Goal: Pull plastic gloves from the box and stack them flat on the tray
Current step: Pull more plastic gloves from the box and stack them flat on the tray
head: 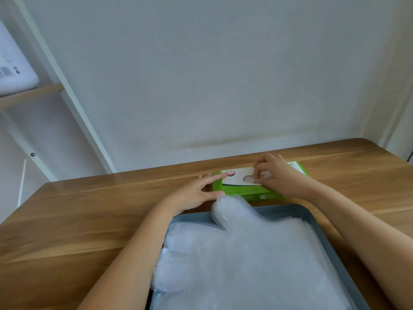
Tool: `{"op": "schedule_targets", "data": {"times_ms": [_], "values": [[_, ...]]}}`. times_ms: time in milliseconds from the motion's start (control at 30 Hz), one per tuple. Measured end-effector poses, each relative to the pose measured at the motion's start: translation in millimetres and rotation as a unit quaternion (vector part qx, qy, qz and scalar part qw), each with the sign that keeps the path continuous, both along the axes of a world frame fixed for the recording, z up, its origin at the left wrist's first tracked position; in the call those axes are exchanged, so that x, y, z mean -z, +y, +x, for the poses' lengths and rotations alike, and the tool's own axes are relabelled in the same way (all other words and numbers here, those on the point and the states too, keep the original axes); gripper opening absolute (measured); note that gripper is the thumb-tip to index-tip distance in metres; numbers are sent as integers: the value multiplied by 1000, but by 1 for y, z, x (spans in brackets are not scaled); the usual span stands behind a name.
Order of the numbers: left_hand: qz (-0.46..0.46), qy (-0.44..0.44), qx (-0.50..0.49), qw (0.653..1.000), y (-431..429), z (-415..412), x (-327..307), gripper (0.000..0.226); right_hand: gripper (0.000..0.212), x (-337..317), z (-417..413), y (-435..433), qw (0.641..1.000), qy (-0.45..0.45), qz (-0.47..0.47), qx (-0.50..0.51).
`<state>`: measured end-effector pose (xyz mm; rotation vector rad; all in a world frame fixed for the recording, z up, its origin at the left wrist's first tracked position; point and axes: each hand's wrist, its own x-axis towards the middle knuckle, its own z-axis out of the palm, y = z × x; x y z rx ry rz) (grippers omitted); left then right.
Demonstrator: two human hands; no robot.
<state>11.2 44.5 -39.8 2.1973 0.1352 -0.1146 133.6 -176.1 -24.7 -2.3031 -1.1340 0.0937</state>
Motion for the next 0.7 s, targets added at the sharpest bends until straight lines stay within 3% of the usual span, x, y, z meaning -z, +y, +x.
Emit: {"op": "schedule_targets", "data": {"times_ms": [133, 233, 300, 367, 433, 467, 533, 700], "values": [[-6, 4, 8, 1000, -5, -1, -4, 52, 16, -6, 5, -8, 987, 138, 86, 14], [-3, 8, 3, 1000, -5, -2, -5, 52, 22, -7, 7, -12, 921, 305, 241, 20], [-6, 7, 5, 1000, -6, -3, -6, 52, 25, -7, 13, -13, 833, 404, 376, 35], [-9, 0, 12, 1000, -7, -2, -7, 50, 19, -5, 24, -15, 703, 498, 505, 61], [-6, 2, 10, 1000, -8, -3, -7, 50, 17, -1, 34, -19, 592, 553, 582, 77], [-7, 4, 6, 1000, -7, -3, -5, 51, 25, -1, 35, -21, 558, 566, 602, 76], [-5, 9, -4, 1000, -4, -2, -3, 54, 35, -7, 34, -24, 542, 566, 619, 56], [12, 3, -5, 1000, -6, -2, -4, 59, 27, -46, 10, -15, 634, 516, 574, -51]]}}
